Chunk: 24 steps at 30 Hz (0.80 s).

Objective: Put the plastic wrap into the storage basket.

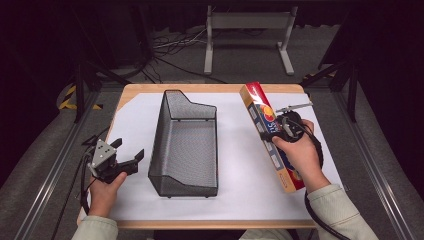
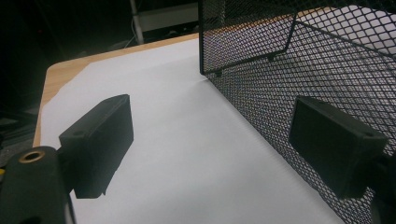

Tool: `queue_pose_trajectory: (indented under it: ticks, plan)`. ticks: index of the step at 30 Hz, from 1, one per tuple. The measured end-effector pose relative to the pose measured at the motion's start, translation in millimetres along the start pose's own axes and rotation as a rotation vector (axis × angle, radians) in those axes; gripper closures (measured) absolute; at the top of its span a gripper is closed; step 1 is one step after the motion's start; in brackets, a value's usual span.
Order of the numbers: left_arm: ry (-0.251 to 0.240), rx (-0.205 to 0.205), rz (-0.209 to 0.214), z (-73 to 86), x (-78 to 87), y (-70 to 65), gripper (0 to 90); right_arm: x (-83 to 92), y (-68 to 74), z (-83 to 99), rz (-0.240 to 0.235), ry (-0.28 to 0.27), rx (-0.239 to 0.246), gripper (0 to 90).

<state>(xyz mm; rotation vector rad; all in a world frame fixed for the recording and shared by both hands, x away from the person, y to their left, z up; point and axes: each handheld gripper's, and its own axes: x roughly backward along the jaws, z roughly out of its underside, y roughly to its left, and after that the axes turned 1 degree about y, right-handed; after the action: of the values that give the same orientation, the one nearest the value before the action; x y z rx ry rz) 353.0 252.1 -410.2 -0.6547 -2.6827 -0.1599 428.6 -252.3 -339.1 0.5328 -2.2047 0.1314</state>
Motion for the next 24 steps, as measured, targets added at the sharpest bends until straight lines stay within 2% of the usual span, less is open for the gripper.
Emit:
queue_pose_trajectory:
  ticks: [5,10,13,24]
  plan:
    - [-0.004,0.005,-0.003,0.1,0.3,0.6,14.8,6.7,3.5,-3.2,-0.008,-0.039,0.017,41.1]
    - [-0.007,0.007,-0.005,0.0,0.7,0.6,14.8,8.8,9.8,-6.2,-0.017,-0.054,0.039,41.1]
    - [-0.009,0.008,-0.006,-0.1,0.6,0.8,14.8,8.6,19.7,-9.3,-0.038,-0.064,0.046,41.1]
    - [-0.008,0.010,-0.008,0.0,0.4,1.6,14.7,3.0,50.0,-19.9,-0.061,-0.064,0.062,41.0]
